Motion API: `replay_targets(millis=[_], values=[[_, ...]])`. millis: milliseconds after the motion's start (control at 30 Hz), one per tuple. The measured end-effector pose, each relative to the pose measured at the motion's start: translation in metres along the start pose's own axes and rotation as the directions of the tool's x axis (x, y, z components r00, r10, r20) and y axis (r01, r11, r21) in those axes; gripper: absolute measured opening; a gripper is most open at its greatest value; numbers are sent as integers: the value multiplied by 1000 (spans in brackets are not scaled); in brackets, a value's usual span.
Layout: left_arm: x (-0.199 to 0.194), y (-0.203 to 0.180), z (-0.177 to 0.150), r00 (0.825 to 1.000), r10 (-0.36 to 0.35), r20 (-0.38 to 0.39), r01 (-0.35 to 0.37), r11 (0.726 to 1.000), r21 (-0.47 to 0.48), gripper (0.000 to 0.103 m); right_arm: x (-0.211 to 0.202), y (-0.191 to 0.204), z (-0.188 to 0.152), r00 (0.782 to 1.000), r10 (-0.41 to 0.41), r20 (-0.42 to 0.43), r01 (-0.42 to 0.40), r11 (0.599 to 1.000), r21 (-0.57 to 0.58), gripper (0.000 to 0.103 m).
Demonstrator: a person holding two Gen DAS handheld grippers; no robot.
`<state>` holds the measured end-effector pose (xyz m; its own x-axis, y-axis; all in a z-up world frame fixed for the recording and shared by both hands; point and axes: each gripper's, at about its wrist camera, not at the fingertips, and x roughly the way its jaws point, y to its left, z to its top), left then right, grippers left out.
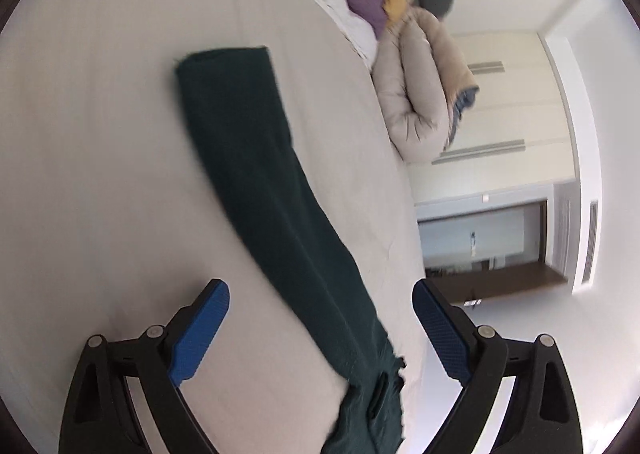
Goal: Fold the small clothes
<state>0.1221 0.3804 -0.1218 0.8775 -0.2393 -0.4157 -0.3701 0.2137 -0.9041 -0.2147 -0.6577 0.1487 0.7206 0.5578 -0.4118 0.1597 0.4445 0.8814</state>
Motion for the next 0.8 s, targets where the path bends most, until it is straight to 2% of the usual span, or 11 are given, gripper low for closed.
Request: replay_targets(millis=[100,300,367,433,500,533,600,700,767,800], values=[[8,15,19,999,-16,33,20,993,-120,94,7,14,-12,1000,-5,-17,5,1000,-14,77],[32,24,53,994,-1,109,27,973,-231,93,12,38,-27,999,-16,-32,14,998,-64,77],[39,22,65,992,6,122,23,971,-237,88,12,41,-31,999,-23,-31,20,998,-67,77],[45,22,73,993,28,111,-2,973,-231,69,13,42,-32,999,-31,-30,28,997,-72,77],[53,31,80,997,34,66,-16,966,-259,21,14,43,-35,999,-37,-30,35,996,-77,77],[54,35,81,997,52,49,-37,962,-269,13,15,43,-36,999,-39,-31,36,996,-77,77],[48,25,78,993,105,60,-91,975,-205,9,15,44,-38,999,-37,-31,34,996,-82,77],[49,-26,58,987,146,63,-147,989,12,9,17,43,-39,999,-30,-34,27,996,-80,77],[60,-75,28,986,161,42,-166,964,208,9,19,43,-40,999,-28,-37,25,996,-83,77],[68,-102,6,985,171,30,-171,932,321,9,20,44,-39,999,-28,-37,25,996,-87,77]])
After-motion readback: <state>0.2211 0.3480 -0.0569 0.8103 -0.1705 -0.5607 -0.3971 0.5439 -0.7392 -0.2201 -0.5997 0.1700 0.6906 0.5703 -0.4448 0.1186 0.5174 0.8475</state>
